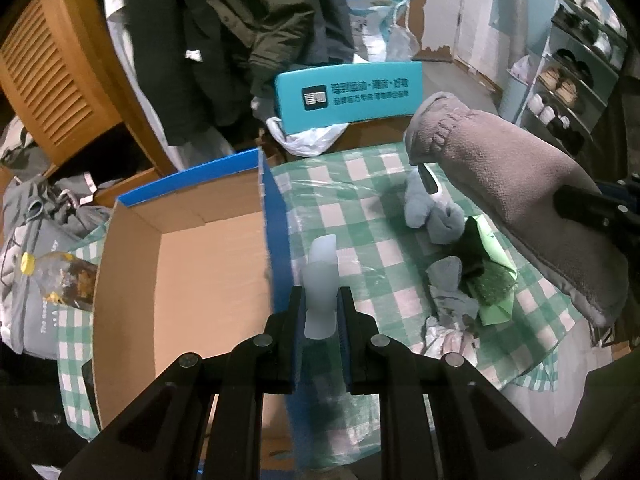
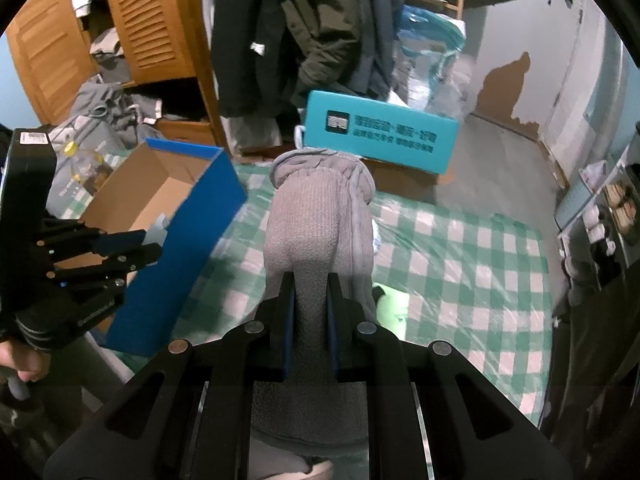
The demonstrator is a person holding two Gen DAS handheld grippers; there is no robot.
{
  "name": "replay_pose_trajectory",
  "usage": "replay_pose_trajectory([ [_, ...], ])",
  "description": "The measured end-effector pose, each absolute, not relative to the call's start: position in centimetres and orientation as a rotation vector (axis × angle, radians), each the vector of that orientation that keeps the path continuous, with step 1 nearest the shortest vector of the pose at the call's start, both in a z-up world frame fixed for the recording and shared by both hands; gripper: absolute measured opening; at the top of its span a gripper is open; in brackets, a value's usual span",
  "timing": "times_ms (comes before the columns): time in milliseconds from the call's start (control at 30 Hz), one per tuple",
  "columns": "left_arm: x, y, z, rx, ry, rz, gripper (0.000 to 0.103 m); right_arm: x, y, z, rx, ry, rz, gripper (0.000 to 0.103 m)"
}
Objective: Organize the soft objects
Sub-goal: 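Lift the grey fleece slipper with the right gripper and carry it over the box, then lower the grey slipper into the box and open the right gripper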
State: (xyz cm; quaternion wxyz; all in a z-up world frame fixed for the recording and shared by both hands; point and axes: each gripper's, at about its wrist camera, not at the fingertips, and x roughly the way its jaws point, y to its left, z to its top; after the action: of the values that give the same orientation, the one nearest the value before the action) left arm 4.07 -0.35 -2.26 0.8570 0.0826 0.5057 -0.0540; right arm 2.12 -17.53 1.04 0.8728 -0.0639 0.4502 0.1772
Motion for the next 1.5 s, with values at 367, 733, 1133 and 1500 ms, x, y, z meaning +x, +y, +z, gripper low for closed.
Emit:
replay_pose_trajectory([
  [367, 3.3, 3.3, -1.3, 0.137, 1.039, -0.067, 0.015, 2.6, -13.3, 2.7, -0.164, 0.91, 0.428, 0.012],
  [733, 3.0, 7.5, -0.7, 0.079, 1.028, -0.018, 0.015, 3.2, -8.0, 3.7, -0.2, 0.891, 0.493, 0.012],
  [1133, 2.7, 12.5, -1.1, 0.028, 1.043, 0.049, 0.015, 3.9, -2.0, 3.4, -0.247, 0.901, 0.56, 0.012],
  [1500, 2.6, 15.9, -2.9, -0.006, 1.084, 0.099, 0.015, 4.4, 3.7, 0.9, -0.316, 0.955, 0.616, 0.012],
])
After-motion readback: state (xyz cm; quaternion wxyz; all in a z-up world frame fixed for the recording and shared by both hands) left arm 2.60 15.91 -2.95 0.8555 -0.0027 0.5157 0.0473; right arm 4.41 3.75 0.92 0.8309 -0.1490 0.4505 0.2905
